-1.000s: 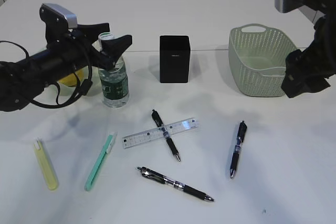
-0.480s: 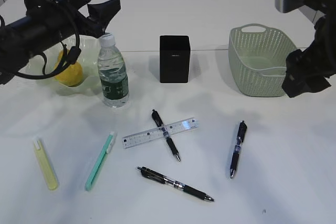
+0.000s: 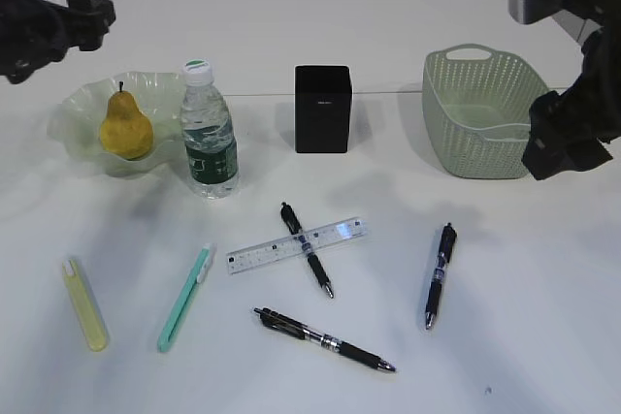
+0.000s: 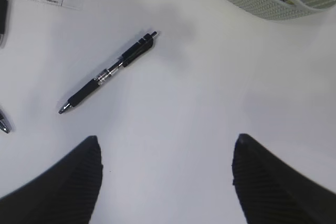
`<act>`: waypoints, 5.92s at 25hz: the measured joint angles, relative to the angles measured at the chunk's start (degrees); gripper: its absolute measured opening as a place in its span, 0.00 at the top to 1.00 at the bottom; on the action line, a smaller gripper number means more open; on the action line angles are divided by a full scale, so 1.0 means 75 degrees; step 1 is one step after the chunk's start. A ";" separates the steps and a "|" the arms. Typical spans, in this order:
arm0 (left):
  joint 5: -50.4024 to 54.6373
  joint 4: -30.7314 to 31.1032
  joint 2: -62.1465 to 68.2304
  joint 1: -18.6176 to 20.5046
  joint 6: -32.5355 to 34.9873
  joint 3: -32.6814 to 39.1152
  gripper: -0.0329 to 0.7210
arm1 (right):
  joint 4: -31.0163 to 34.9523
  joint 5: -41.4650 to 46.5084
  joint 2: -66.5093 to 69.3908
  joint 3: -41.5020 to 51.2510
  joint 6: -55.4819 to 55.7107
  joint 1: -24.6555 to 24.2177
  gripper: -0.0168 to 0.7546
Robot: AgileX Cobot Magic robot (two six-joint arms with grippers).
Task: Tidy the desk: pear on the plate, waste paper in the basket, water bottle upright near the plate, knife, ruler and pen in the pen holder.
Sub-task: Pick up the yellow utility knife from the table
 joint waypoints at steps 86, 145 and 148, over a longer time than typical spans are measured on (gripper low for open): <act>0.8485 -0.0273 -0.1270 -0.2697 -0.6341 0.1880 0.24 | 0.0133 0.0055 0.0000 0.0000 0.0000 0.0000 0.24; 0.8177 -0.0834 -0.0190 -0.2352 -0.5712 0.1853 0.43 | 0.0133 0.0055 0.0000 0.0000 0.0000 0.0000 0.24; 0.8218 -0.0834 -0.0184 -0.2352 -0.5702 0.1853 0.54 | 0.0133 0.0055 0.0000 0.0000 0.0000 0.0000 0.24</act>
